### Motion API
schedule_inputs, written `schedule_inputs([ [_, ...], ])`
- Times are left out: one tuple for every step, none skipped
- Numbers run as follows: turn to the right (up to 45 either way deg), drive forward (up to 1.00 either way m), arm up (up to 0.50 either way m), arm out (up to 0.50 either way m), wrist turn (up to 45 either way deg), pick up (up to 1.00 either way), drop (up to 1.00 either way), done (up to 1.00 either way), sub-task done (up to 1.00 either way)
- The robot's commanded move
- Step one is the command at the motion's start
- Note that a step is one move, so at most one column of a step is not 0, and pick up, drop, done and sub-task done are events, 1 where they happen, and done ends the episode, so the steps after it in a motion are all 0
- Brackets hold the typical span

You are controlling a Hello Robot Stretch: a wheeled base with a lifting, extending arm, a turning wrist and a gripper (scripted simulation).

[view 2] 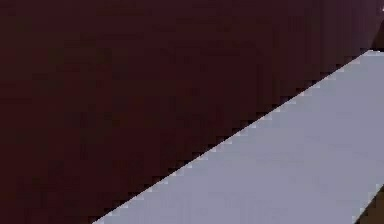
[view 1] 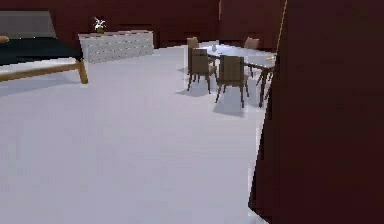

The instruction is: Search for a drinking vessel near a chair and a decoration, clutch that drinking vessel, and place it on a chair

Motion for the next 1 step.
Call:
schedule_inputs([
  [0.0, 1.0, 0.0, 0.0, 0.0, 0.0, 0.0, 0.0, 0.0],
])
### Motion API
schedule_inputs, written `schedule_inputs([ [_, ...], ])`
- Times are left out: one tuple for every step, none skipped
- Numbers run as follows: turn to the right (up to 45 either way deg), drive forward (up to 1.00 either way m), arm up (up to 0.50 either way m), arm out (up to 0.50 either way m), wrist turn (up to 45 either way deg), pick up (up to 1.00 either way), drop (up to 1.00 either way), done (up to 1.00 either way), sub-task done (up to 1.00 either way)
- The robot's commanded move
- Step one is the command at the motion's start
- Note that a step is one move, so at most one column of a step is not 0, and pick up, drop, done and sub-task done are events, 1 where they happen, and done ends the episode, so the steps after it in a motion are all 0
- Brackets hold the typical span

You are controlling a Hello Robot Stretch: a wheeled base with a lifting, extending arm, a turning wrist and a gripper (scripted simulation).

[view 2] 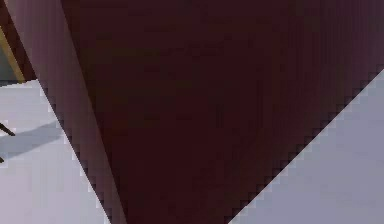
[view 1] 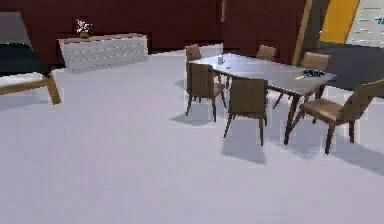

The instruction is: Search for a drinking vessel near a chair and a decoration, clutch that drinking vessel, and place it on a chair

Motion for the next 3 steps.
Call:
schedule_inputs([
  [3.0, 0.0, 0.0, 0.0, 0.0, 0.0, 0.0, 0.0, 0.0],
  [-45.0, 0.0, 0.0, 0.0, 0.0, 0.0, 0.0, 0.0, 0.0],
  [-30.0, 0.0, 0.0, 0.0, 0.0, 0.0, 0.0, 0.0, 0.0],
])
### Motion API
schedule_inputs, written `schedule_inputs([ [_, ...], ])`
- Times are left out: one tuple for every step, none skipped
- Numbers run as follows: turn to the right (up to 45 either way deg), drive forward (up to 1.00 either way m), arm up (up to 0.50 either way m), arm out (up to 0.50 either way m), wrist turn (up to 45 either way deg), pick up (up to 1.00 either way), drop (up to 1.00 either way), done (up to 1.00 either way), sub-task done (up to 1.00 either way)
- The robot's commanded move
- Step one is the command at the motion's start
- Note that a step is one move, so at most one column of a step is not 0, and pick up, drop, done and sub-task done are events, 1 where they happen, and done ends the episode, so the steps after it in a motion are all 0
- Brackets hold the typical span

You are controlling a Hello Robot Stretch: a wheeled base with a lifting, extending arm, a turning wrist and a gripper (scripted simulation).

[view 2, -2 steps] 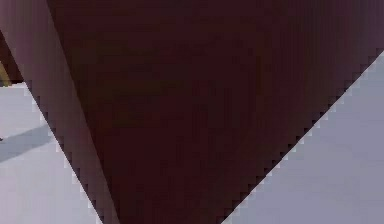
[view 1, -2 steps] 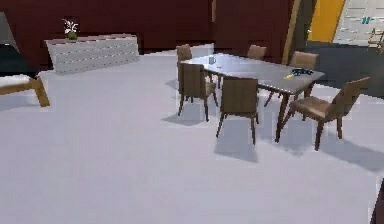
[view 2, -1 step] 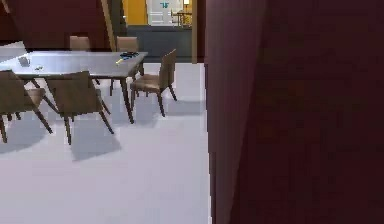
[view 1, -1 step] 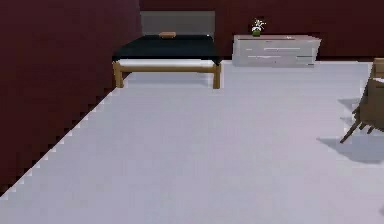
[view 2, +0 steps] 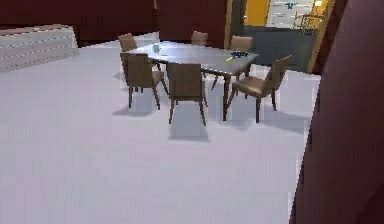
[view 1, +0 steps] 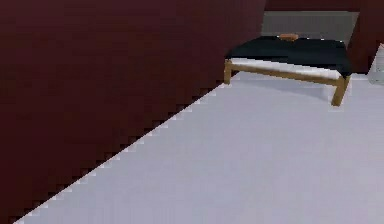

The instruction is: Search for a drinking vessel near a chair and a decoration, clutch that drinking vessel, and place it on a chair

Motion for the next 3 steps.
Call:
schedule_inputs([
  [0.0, 0.2, 0.0, 0.0, 0.0, 0.0, 0.0, 0.0, 0.0],
  [45.0, 0.0, 0.0, 0.0, 0.0, 0.0, 0.0, 0.0, 0.0],
  [45.0, 0.0, 0.0, 0.0, 0.0, 0.0, 0.0, 0.0, 0.0],
])
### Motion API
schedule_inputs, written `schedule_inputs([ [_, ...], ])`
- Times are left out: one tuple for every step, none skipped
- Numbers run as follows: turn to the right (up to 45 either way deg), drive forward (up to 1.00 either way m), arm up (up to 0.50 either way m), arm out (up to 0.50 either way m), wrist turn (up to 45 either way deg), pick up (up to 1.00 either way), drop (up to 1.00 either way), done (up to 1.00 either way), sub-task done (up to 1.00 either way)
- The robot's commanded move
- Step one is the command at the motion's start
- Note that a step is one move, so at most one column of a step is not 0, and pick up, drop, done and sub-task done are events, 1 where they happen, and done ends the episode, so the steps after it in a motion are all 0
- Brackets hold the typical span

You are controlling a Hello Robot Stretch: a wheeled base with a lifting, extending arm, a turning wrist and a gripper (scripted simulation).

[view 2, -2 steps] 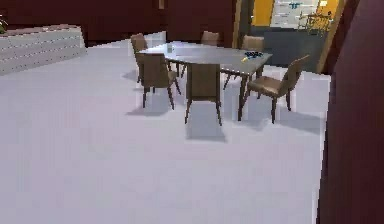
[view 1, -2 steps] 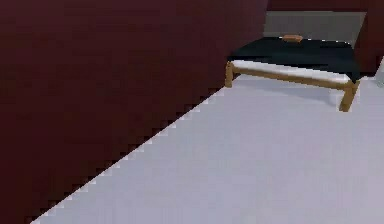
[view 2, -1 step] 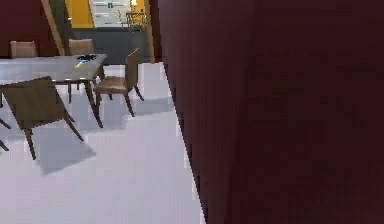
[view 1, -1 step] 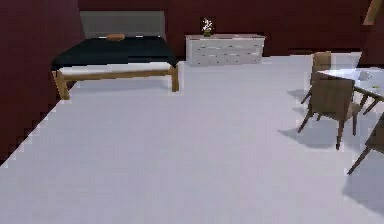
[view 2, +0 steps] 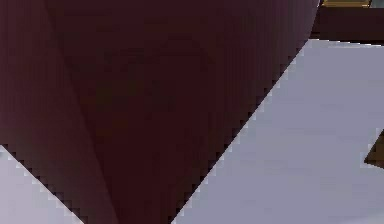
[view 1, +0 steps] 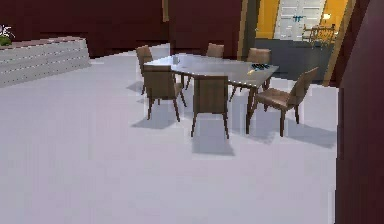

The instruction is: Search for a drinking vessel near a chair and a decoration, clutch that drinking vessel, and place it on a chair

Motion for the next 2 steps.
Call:
schedule_inputs([
  [6.0, 0.0, 0.0, 0.0, 0.0, 0.0, 0.0, 0.0, 0.0],
  [0.0, 0.25, 0.0, 0.0, 0.0, 0.0, 0.0, 0.0, 0.0],
])
